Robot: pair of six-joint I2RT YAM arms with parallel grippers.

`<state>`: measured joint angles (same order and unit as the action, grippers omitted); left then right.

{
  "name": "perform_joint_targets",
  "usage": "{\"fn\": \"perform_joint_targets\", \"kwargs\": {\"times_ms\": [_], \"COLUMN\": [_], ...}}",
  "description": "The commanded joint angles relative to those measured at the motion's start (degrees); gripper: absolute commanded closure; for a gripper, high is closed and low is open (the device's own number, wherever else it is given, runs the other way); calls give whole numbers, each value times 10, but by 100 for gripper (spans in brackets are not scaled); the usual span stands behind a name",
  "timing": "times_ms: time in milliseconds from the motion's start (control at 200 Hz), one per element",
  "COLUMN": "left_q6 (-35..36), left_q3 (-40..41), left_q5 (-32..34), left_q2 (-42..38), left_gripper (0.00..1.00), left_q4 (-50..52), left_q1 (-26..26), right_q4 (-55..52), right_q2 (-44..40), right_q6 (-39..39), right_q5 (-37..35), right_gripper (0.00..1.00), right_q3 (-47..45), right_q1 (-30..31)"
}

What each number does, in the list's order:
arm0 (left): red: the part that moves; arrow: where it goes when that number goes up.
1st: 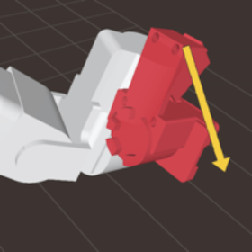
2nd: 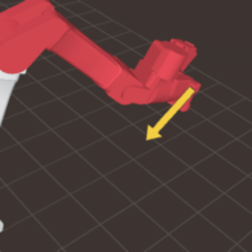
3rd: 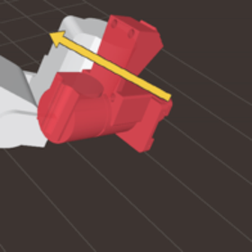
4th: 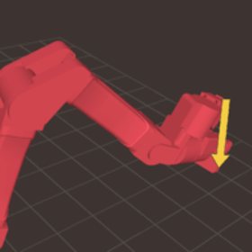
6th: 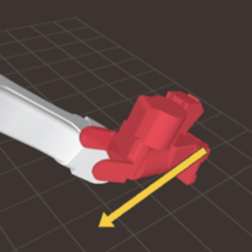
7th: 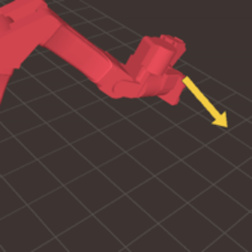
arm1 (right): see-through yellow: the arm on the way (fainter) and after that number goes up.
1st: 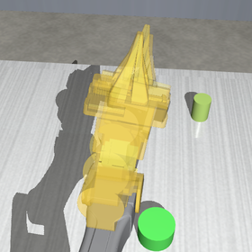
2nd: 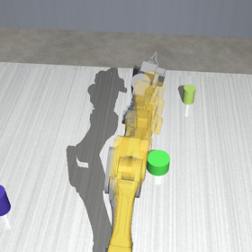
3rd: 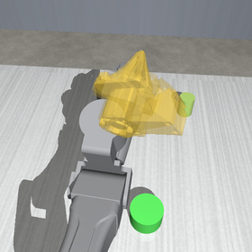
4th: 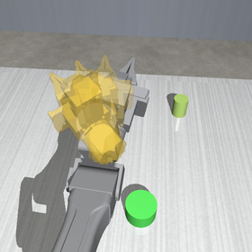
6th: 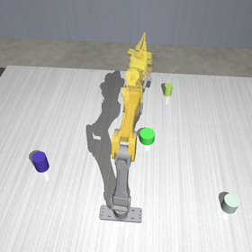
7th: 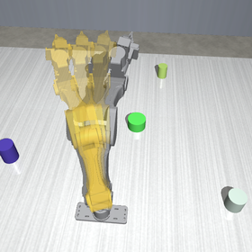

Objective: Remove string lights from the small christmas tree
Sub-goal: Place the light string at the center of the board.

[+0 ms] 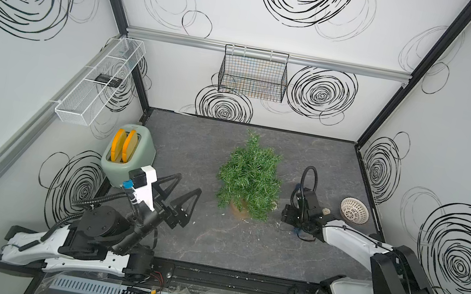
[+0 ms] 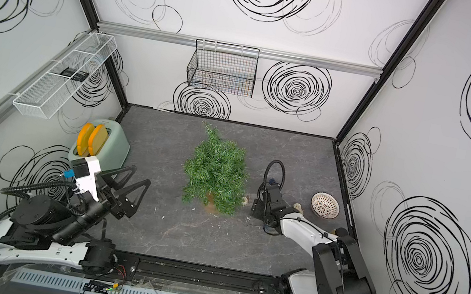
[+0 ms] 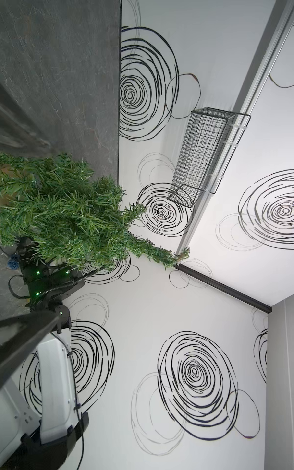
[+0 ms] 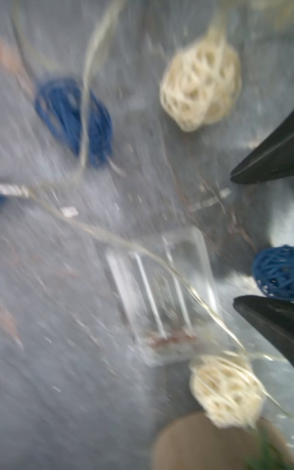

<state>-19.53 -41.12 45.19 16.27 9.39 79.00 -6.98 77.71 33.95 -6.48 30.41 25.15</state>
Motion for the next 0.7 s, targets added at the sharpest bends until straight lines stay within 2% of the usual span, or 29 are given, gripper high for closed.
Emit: {"fn": "perform_joint_targets", "kwargs": {"times_ms": [0,265,405,485,500,525,695], "left_q6": [-11,-9,-5,-2,-1,0,38], "left_q3": [3,3,0,-3,-3,-3,10], "left_q5": [14,21,24,31,33,36,76], "left_q2": [-6,5,9,12,13,14,23], "left_gripper": [4,4,4,4,4,4,4], "left_q4": [-11,-10,-12,-13,-13,-14,-55], "left_q1": [-3,-2,-3,-3,-3,-3,-4], "right_q4": [-32,-43,-45,-53,-52,-50,-23], "right_q2": [8,-19,-69,-124,-136,-153,-273], "right_q6": [47,64,38,28,23,14,-8], "right_q5": [-57,-95,-78,-83,-81,-75,-72], "right_gripper": [26,26,25,18,7,0,3], "right_q3": [1,5,15,21,21,21,-7], "right_q1": [-17,-59,-59,-45,-43,-42,-41]}}
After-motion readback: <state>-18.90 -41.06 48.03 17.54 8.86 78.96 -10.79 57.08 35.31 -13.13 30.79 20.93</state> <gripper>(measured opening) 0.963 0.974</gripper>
